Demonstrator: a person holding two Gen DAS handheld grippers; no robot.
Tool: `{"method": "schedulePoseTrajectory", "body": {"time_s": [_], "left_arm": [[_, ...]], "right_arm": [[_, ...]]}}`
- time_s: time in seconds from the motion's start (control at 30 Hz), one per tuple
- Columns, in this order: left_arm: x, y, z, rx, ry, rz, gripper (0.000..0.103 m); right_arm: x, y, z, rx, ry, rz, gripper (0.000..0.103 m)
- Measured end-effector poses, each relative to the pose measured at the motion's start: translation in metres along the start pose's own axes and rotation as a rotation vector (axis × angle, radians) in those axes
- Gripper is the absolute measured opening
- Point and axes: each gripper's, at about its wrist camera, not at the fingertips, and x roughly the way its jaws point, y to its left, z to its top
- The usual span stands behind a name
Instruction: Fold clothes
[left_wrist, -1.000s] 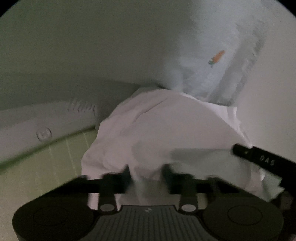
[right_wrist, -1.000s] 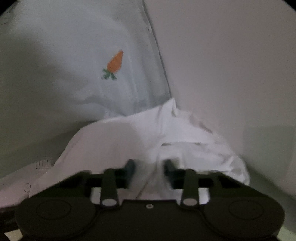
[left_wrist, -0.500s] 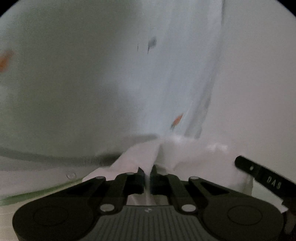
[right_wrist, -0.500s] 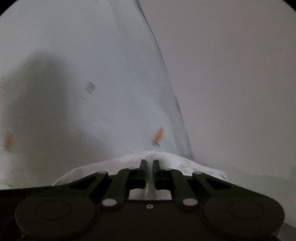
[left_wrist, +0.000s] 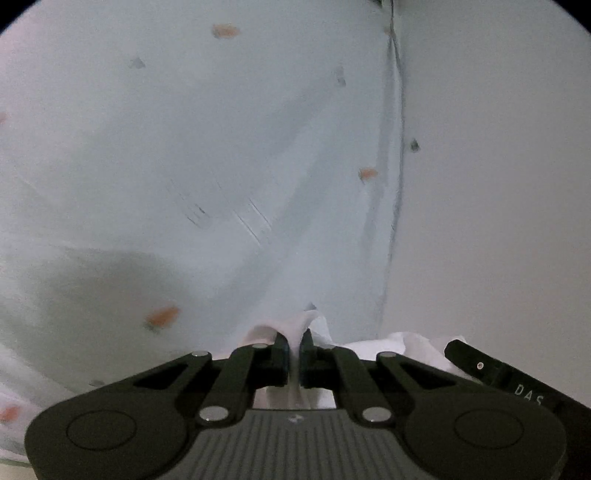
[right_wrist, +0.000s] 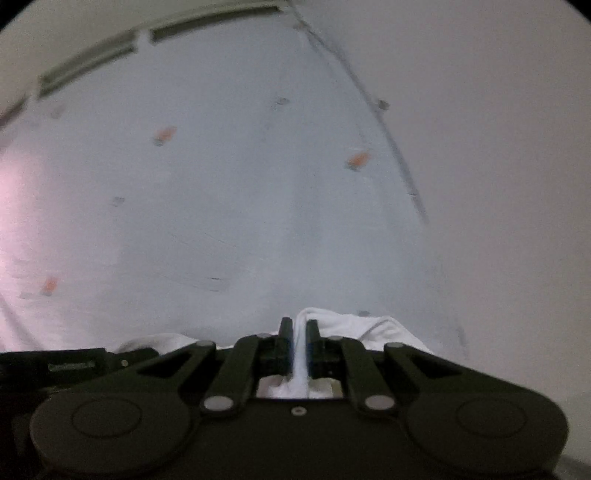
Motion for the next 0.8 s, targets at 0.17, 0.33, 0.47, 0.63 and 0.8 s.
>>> {"method": "schedulePoseTrajectory", "body": {"time_s": [0.17,0.33,0.47,0.63,0.8], "left_arm": [[-0.074,0.056,-0.007,-0.045,0.023,0.150,0.005],[-0.112,0.132,-0.055,-0.110,0.193,0.412,0.011],[-0.140,0.190,-0.122,-0.140,0.410,0.667,0.018],[-0.195,0.216,-0.179,-0.229,0.531,0.721,0.043],[-0.226,0.221,-0.213,-0.291,0.648,0.693,0.065]], "right_arm": [[-0.018,0.072,-0.033,0.017,0.099,0.162,0.007],[0.003,0.127,-0.114,0.002,0.368,0.276,0.010],[-0.002,0.154,-0.202,-0.089,0.617,0.256,0.043],[-0.025,0.147,-0.252,-0.124,0.741,0.147,0.073],[-0.037,0.117,-0.263,-0.099,0.785,-0.011,0.089]]}}
